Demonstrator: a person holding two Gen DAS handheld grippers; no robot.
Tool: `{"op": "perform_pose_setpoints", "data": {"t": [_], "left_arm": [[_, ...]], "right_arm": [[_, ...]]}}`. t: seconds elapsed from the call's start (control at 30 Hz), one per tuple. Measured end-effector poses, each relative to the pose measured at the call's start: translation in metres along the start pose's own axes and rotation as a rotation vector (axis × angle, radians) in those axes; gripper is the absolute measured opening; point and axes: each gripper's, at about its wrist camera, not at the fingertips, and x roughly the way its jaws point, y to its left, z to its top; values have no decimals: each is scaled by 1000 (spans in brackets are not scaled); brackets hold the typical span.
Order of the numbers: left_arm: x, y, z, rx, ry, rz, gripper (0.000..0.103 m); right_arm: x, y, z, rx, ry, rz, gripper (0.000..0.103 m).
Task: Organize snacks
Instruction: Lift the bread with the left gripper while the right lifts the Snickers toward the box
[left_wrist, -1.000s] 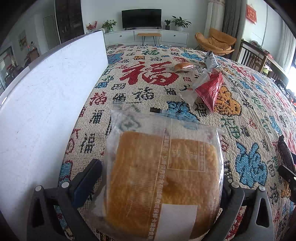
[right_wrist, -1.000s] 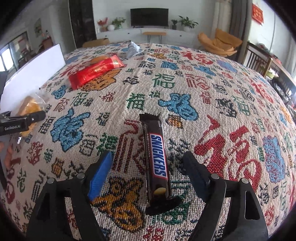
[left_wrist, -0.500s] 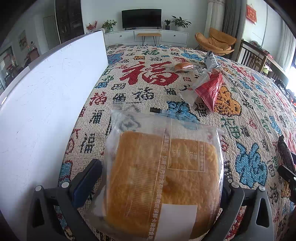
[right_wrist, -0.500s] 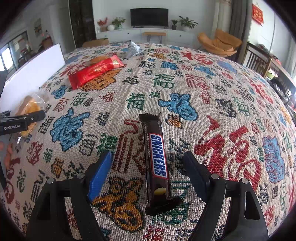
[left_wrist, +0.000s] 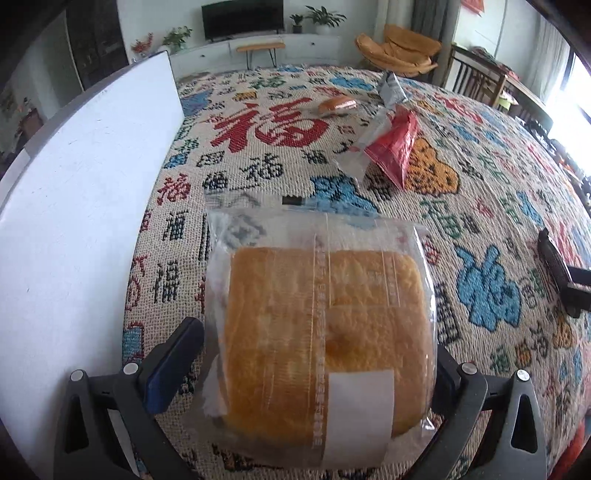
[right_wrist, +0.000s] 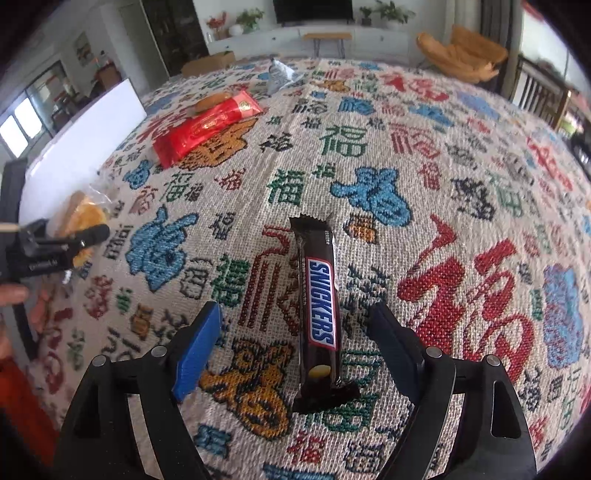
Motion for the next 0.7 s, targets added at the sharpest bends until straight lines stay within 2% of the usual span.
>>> {"op": "perform_pose_setpoints", "data": {"t": [0.07,0.13,0.2,0.27,0.3,0.33,0.4,0.47,0.53,0.6,0.7], "left_arm": [[-2,0,2,-6,35,-28,103],[-4,-2,4,-10,57,-67,103],[-3,-6,4,0,67,-58,103],[0,-10,4,11,68,-41,101],[-1,-11,3,11,57,-29,98],[-4,-11,1,8,38,-17,88],[-9,-7,-2,-6,9,-50,80],[-18,-2,-6,-41,-9,-95,70],[-33,2,-12,-95,-38,-136,70],[-60,7,-23,-175,-98,-219,70],[-104,13,-40,-271,-187,-343,70]], "right_arm": [[-7,-20,14,124,45,107,83],[-13,-37,26,219,75,138,83],[-8,-42,36,232,132,111,83],[1,-36,40,185,185,73,81],[3,-33,40,167,192,52,81],[6,-28,37,145,194,24,80],[10,-17,32,93,182,3,59],[9,-8,28,27,143,-41,18],[5,-9,24,33,126,-32,18],[-7,-12,23,91,97,28,18],[-36,0,27,110,38,119,18]]}}
